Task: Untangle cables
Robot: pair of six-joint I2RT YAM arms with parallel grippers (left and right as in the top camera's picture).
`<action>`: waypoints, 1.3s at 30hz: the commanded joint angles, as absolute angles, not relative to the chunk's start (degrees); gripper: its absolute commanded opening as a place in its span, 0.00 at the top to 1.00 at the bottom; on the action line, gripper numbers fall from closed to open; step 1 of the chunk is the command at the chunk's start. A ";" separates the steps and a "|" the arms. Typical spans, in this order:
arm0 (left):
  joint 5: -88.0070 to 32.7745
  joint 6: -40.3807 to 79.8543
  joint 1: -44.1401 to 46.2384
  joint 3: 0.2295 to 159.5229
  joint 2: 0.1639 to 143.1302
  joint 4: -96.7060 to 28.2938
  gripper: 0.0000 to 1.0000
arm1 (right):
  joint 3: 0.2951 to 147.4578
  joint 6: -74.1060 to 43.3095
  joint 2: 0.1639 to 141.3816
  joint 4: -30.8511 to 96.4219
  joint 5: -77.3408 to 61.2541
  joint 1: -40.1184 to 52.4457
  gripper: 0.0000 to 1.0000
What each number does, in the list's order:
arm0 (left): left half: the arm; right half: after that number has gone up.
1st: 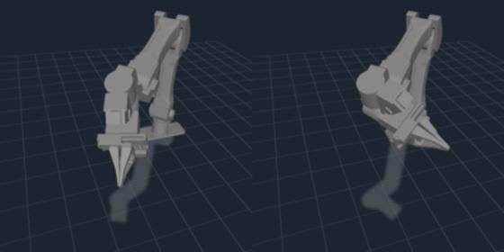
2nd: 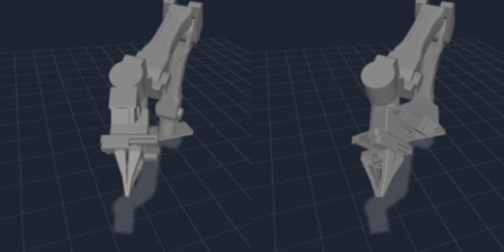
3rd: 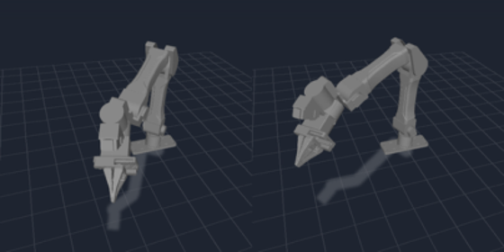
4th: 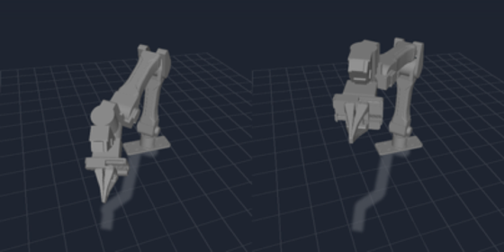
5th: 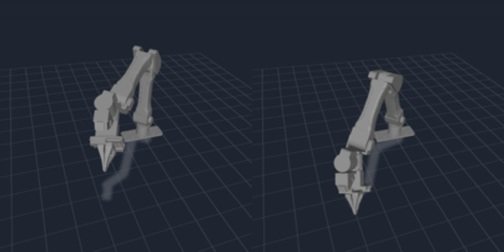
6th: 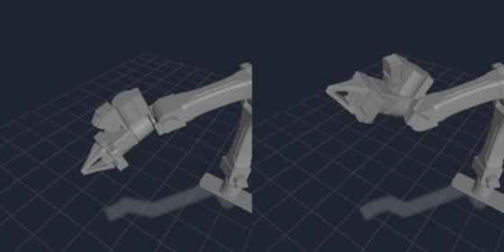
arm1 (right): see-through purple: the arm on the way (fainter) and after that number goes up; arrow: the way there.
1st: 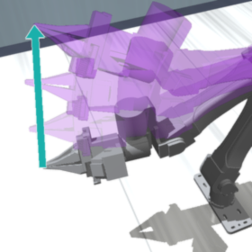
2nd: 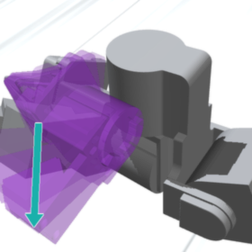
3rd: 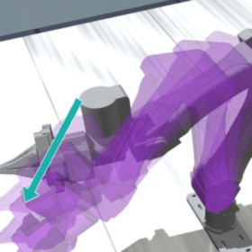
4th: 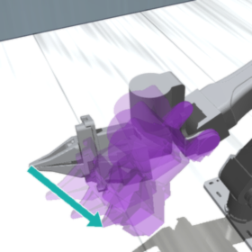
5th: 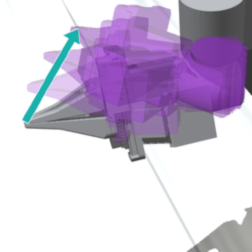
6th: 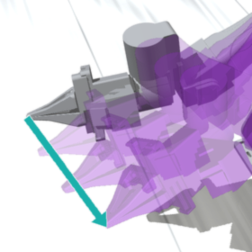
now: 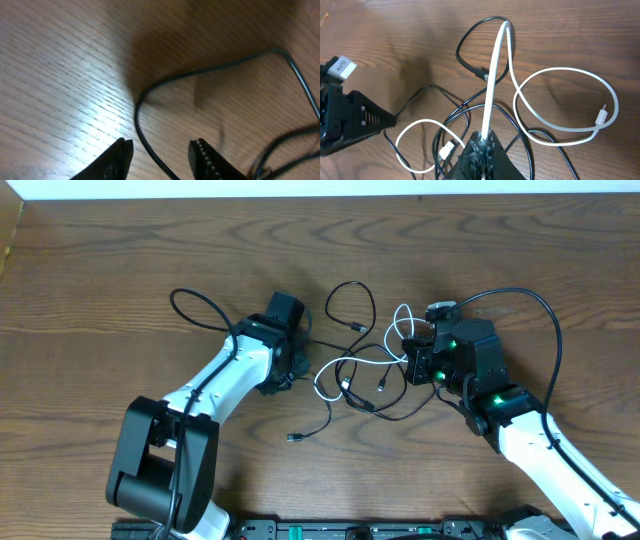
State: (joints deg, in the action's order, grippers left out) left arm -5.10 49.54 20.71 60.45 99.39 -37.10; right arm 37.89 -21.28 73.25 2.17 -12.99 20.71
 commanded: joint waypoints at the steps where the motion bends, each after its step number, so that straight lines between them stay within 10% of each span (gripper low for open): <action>1: -12.21 49.71 21.08 60.05 99.44 -36.99 0.55 | 39.44 -20.53 72.53 2.37 -12.12 20.99 0.99; 14: -13.08 51.35 21.96 60.05 99.59 -35.68 0.47 | 39.44 -20.53 72.53 2.61 -12.14 20.99 0.99; 21: -0.80 51.33 21.93 60.05 99.61 -39.38 0.92 | 39.44 -19.31 72.53 2.55 -11.88 20.93 0.99; 39: 11.62 51.33 19.07 60.05 99.61 -47.53 0.92 | 39.44 -24.67 59.02 -11.81 -7.22 -11.44 0.99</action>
